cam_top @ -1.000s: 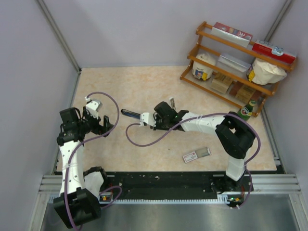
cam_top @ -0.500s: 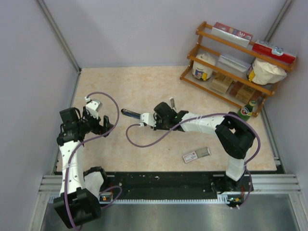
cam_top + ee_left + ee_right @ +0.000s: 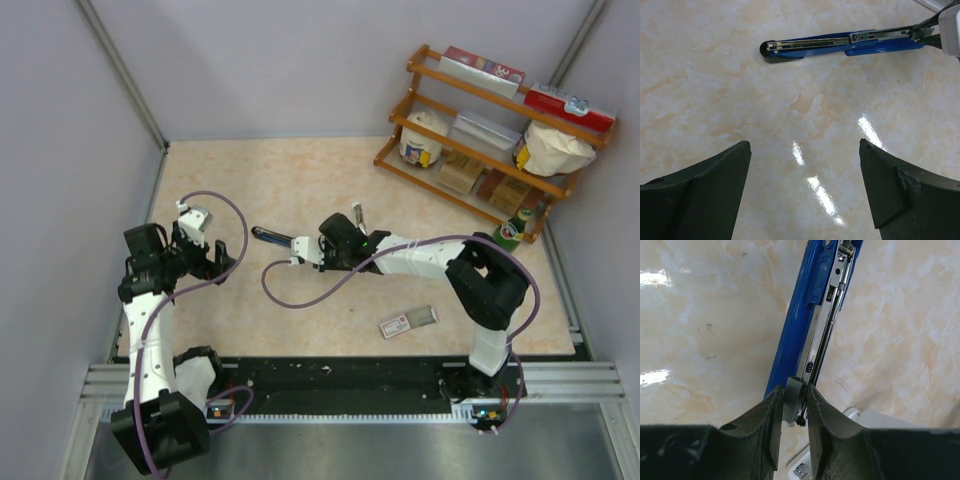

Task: Load the staples into the stapler
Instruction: Pick up the stapler.

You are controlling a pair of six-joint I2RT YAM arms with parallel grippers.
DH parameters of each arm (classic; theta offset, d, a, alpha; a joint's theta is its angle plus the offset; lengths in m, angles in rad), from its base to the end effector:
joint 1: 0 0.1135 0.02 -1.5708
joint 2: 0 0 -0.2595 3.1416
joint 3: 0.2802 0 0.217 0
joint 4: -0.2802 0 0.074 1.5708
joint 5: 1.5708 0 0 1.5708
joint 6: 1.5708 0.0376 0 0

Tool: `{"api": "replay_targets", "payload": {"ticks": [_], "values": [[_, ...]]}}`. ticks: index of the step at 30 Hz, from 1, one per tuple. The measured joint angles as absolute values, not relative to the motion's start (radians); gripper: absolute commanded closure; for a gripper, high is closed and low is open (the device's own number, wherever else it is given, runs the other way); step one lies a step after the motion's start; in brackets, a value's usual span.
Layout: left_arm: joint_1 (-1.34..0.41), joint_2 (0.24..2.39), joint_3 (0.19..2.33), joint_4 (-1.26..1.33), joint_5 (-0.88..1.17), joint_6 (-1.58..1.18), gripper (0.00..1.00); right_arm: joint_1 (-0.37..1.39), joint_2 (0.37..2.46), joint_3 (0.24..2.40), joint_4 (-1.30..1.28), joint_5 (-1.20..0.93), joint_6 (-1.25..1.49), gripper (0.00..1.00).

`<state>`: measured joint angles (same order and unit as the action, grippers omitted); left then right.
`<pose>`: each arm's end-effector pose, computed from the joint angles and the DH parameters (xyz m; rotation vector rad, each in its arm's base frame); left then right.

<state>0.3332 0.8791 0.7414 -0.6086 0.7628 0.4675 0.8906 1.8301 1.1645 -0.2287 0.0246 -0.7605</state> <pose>0.1442 0.0224 0.2755 0.5033 2.0498 -0.4135 0.2256 0.2773 0.1957 -1.8042 1.6794 0.0261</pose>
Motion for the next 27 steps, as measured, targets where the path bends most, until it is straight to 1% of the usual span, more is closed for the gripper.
{"api": "replay_targets", "payload": {"ticks": [6,13,27], "values": [[0.333,0.879,0.741,-0.609,0.763,0.467,0.07,0.904,1.838,1.151,-0.212,0.056,-0.776,0.76],[0.333,0.879,0.741,-0.609,0.763,0.468,0.07,0.907,1.839,1.136,-0.176,0.078,-0.785,0.86],[0.333,0.879,0.741,-0.609,0.763,0.471,0.07,0.907,1.819,1.132,-0.178,0.052,-0.773,0.87]]}}
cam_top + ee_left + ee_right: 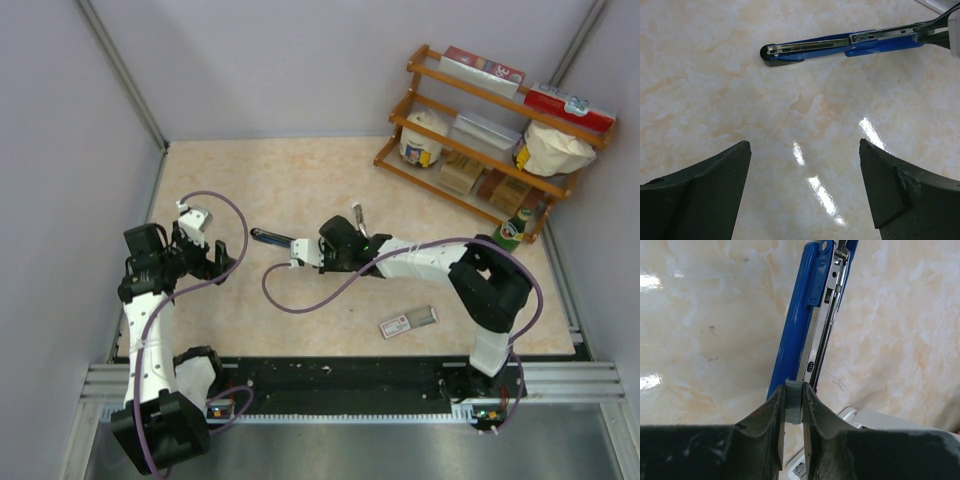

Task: Load the staples into the stapler
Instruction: Pick up the stapler, then install the staple into the stapler.

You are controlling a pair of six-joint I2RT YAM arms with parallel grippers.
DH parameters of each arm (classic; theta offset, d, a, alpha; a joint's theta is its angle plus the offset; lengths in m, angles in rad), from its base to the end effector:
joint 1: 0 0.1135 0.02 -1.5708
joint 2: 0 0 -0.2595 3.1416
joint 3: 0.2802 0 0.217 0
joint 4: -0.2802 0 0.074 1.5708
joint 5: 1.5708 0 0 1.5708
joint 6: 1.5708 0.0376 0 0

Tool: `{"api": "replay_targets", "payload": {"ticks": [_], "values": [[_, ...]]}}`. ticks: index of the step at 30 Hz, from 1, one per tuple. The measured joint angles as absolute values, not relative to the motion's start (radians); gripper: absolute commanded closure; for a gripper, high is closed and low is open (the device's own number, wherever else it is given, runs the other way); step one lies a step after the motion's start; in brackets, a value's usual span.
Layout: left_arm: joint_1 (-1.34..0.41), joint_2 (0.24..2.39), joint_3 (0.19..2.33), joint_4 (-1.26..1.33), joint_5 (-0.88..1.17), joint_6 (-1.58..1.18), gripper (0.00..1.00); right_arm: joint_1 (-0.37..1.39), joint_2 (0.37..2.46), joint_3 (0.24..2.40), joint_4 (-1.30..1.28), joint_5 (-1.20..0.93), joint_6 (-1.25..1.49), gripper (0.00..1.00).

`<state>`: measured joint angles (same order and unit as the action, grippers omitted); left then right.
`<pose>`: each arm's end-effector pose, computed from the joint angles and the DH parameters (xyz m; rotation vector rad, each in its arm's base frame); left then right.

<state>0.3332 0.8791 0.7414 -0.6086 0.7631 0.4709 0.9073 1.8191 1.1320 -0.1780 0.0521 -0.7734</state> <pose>0.1442 0.0224 0.2755 0.5068 2.0485 -0.4118 0.2204 0.2788 0.1943 -1.7976 1.6415 -0.0033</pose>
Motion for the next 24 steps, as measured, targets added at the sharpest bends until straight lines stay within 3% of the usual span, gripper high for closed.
{"api": "replay_targets", "payload": {"ticks": [8,17,24], "values": [[0.334,0.879,0.741,-0.609,0.763,0.471,0.07,0.866,1.781,1.138,-0.215,-0.05,-0.703,0.87],[0.335,0.879,0.741,-0.609,0.763,0.471,0.07,0.675,1.781,1.186,-0.249,-0.325,-0.557,0.87],[0.336,0.879,0.741,-0.609,0.762,0.471,0.07,0.645,1.781,1.186,-0.186,-0.472,-0.456,0.87]]}}
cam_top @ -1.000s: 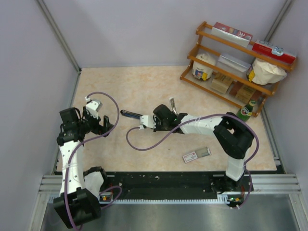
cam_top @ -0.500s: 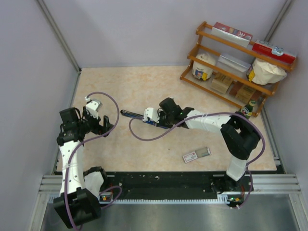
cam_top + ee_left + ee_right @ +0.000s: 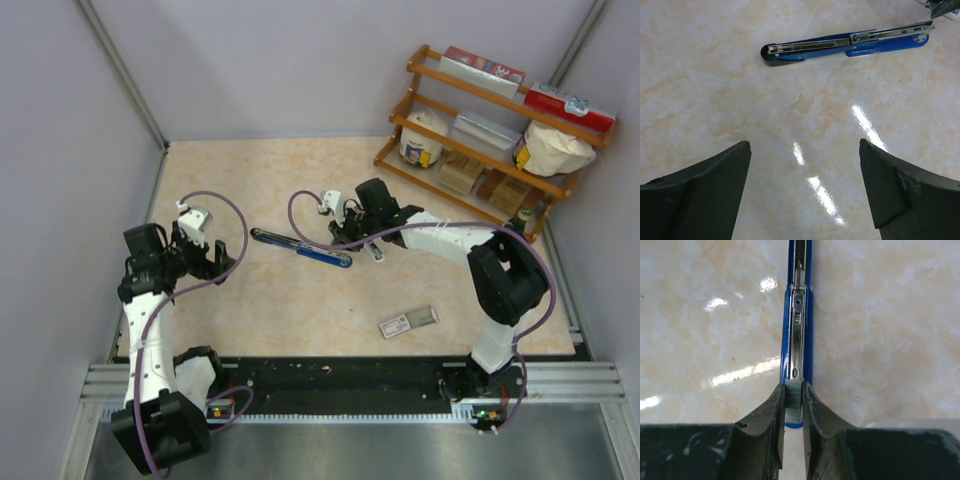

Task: Load the staples into the stapler
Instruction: Install the staple into the stapler.

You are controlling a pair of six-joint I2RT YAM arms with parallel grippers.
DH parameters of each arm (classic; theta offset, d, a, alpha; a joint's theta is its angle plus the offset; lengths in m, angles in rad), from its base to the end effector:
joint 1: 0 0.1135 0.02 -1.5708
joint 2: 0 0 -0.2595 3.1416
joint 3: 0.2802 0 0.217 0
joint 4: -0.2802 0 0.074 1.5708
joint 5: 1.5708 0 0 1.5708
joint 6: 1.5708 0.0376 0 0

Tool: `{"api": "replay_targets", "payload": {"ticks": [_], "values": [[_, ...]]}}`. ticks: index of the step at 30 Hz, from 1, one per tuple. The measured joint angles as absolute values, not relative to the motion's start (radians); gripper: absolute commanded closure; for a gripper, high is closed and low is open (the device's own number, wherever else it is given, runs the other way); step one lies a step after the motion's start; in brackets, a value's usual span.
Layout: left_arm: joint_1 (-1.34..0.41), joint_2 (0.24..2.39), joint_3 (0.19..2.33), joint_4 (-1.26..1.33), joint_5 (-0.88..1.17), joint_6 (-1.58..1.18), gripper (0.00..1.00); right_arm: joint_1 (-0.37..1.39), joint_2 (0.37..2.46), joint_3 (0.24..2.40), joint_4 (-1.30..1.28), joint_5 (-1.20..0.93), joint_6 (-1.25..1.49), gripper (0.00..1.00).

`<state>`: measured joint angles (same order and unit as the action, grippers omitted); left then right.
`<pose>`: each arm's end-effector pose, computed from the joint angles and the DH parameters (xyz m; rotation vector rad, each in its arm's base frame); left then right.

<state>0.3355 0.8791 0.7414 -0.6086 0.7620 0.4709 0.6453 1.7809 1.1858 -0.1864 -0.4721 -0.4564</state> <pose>0.1441 0.0228 0.2755 0.5040 2.0495 -0.4093 0.2747 0.2282 0.2244 -1.4141 1.8575 0.6475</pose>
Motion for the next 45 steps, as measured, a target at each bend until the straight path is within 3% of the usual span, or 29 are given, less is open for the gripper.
{"api": "replay_targets", "payload": {"ticks": [30,45], "values": [[0.336,0.895,0.741,-0.606,0.743,0.471,0.07,0.573,1.879,1.172,0.068,-0.788,-0.28,0.87],[0.336,0.895,0.737,-0.606,0.743,0.471,0.07,0.566,1.925,1.206,0.009,-0.794,-0.325,0.87]]}}
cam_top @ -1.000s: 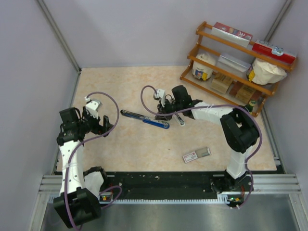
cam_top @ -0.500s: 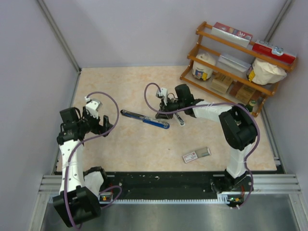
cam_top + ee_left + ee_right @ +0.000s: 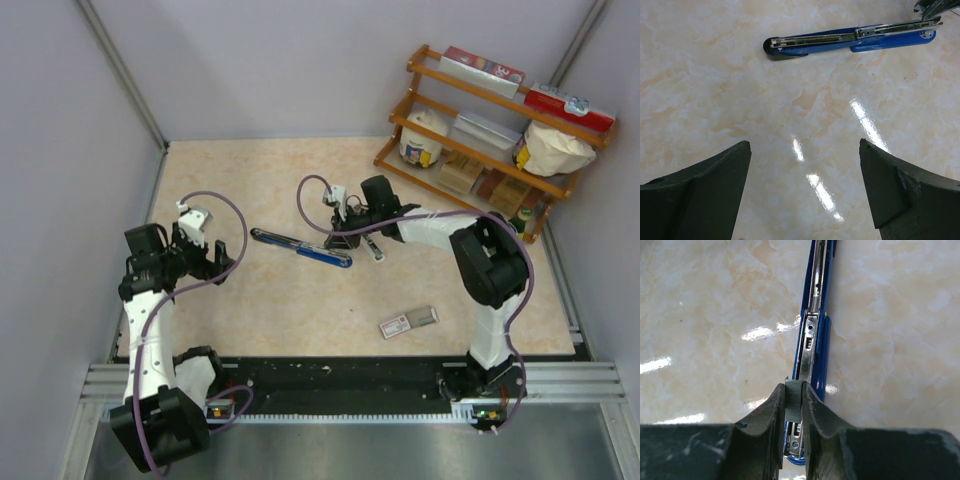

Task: Load the staples into the stapler
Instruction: Install the staple into the stapler.

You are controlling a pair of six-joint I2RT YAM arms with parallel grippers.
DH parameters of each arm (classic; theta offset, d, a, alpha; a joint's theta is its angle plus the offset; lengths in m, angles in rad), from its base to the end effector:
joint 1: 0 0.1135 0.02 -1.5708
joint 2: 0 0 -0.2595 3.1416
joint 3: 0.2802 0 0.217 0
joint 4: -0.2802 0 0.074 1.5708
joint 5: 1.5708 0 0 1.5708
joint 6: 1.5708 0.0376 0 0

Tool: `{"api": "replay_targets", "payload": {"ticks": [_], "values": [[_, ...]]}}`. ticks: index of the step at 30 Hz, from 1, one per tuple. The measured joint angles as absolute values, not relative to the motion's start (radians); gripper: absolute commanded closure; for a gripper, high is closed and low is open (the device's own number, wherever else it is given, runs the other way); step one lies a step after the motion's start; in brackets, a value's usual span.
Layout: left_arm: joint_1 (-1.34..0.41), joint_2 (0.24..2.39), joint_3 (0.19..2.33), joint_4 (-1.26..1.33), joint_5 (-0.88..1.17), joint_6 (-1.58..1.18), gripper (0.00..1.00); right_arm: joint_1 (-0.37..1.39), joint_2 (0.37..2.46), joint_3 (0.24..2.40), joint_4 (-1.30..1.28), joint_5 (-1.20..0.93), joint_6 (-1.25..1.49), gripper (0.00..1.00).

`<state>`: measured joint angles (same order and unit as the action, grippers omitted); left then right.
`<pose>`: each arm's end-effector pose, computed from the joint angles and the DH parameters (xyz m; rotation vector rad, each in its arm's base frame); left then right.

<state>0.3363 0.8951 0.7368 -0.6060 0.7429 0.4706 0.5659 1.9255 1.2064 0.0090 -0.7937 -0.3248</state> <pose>0.1467 0.0243 0.2720 0.4898 2.0745 -0.4011 0.3086 0.2278 0.1992 -1.3187 1.7883 1.0282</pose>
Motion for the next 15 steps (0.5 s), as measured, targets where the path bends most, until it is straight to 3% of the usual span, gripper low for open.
{"api": "replay_targets", "payload": {"ticks": [15], "values": [[0.338,0.895,0.731,-0.606,0.743,0.471,0.07,0.566,1.967,1.269,-0.11,-0.772,-0.373,0.86]]}}
